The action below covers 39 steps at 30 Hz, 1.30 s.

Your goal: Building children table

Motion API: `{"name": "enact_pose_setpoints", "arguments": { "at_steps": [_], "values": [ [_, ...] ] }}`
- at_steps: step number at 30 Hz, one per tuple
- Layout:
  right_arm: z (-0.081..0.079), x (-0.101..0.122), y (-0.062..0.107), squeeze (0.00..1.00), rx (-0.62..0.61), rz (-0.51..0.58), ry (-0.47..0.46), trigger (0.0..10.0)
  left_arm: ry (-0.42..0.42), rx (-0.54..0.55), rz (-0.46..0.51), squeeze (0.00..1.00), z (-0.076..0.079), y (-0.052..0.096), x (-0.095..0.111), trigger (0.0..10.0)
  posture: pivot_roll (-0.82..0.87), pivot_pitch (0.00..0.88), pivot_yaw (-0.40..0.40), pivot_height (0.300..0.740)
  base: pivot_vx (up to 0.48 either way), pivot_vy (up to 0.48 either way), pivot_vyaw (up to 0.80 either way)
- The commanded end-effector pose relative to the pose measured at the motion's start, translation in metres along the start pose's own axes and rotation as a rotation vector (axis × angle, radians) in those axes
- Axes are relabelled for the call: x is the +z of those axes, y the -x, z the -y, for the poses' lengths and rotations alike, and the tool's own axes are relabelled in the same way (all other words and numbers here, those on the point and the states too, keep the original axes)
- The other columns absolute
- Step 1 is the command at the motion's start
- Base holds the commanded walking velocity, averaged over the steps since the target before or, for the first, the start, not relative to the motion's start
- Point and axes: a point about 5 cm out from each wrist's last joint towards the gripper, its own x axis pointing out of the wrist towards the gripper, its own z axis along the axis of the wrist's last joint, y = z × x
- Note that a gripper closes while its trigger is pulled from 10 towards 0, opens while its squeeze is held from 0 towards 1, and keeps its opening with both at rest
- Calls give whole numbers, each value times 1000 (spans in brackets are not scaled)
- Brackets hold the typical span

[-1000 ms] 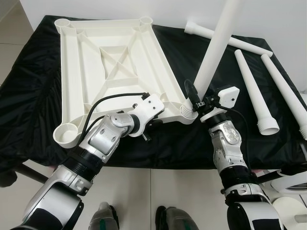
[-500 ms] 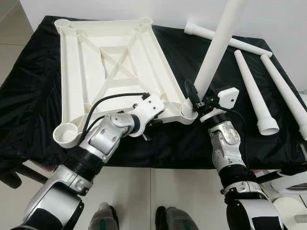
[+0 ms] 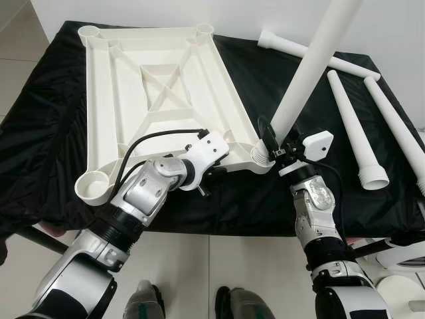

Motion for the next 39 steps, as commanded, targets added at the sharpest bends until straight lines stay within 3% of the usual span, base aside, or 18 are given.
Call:
{"name": "enact_pose_setpoints", "arguments": {
  "at_steps": [1, 10, 26, 32, 39],
  "values": [
    [6, -45, 48, 0, -70, -272, -58, 10000, -44, 43, 67, 0, -8, 10, 17, 10000, 28, 120, -37, 740, 0, 0, 0],
    [17, -42, 40, 0, -114, -274, -72, 10000, -47, 41, 65, 0, -7, 11, 17, 10000, 31, 117, -34, 740, 0, 0, 0],
    [22, -41, 31, 0, -56, -319, -44, 10000, -49, 41, 66, 0, -7, 11, 17, 10000, 34, 109, -39, 740, 0, 0, 0],
    [22, -45, 37, 0, -68, -336, -44, 10000, -48, 40, 68, 0, -7, 11, 17, 10000, 33, 105, -41, 740, 0, 0, 0],
    [24, -48, 49, 0, -182, -332, -40, 10000, -50, 34, 72, 0, -5, 10, 19, 10000, 28, 111, -39, 740, 0, 0, 0]
  ]
}}
